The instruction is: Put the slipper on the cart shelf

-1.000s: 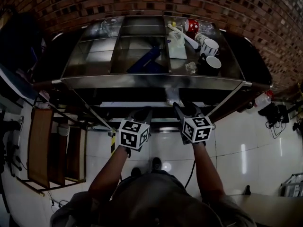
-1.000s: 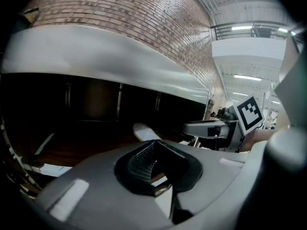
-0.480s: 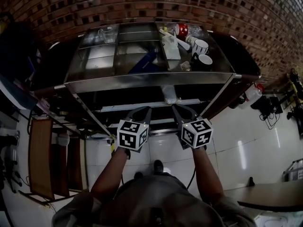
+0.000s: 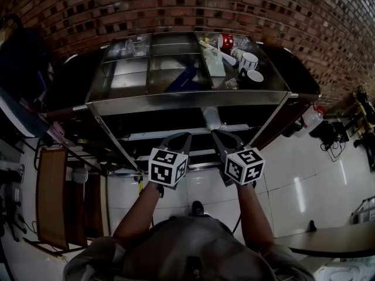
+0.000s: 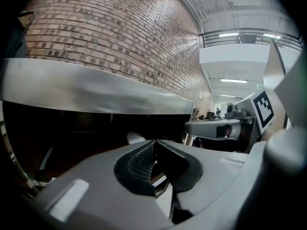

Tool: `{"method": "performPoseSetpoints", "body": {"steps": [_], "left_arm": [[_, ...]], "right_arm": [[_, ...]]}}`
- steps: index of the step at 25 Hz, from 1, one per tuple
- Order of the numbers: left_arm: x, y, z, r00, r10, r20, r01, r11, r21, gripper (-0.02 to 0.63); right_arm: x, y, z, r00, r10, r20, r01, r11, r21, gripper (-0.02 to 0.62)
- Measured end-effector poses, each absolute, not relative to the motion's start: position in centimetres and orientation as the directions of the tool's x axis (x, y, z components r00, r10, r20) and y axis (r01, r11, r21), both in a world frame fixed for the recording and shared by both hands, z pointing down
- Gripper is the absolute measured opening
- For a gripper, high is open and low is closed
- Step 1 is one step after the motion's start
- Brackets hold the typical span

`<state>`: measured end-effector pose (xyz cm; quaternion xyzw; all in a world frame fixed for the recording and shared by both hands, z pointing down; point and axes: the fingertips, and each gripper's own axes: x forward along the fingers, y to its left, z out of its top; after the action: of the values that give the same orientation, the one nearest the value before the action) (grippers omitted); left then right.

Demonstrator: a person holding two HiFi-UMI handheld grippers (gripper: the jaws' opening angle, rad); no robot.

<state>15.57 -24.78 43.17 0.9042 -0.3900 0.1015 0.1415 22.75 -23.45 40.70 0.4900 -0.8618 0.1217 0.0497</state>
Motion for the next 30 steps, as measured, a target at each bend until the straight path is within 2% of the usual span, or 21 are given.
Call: {"method": "performPoseSetpoints", "body": {"steps": [30], "left_arm": [[15.8, -24.73, 42.76, 0.694, -0.661, 0.285, -0.716, -0.676, 0.175, 0.008]], "right_arm": [[22.38, -23.3, 40.23, -0.53, -0.824, 0.198, -0.847, 0.504, -0.169, 0.0]]}}
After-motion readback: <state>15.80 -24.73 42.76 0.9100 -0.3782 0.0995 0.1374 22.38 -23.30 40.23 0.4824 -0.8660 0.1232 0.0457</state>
